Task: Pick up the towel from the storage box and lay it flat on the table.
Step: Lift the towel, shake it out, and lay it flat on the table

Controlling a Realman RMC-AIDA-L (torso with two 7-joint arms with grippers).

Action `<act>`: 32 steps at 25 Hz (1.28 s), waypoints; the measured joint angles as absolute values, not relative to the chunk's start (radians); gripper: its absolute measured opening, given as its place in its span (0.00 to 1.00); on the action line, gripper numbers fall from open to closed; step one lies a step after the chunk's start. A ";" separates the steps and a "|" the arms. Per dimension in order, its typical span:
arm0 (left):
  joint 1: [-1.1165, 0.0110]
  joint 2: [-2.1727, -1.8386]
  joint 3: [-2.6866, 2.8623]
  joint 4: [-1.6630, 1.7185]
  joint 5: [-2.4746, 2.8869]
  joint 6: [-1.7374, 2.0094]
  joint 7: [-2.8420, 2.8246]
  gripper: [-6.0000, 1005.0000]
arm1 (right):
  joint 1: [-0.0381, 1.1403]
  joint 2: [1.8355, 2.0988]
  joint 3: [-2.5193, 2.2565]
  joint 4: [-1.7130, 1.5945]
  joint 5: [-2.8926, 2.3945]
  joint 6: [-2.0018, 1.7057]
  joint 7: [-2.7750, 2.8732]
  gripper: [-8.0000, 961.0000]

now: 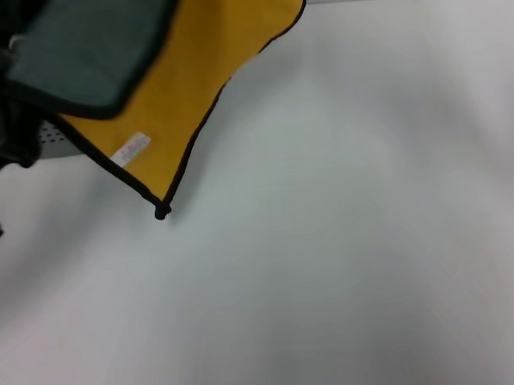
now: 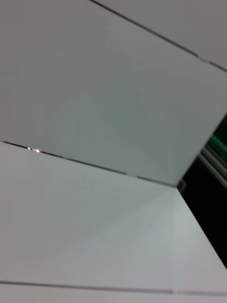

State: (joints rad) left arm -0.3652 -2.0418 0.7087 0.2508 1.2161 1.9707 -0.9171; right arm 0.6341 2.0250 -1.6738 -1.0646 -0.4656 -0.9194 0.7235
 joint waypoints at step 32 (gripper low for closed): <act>-0.410 -2.108 0.705 -0.259 1.251 1.998 0.398 0.28 | 0.597 2.029 -1.758 -1.297 -0.508 -0.704 0.694 0.01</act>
State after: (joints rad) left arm -0.4102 -2.1084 0.7052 -0.2594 1.2511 1.9978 0.3983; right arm 0.5968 2.0294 -1.7578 -1.2970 -0.5077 -0.7036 0.6938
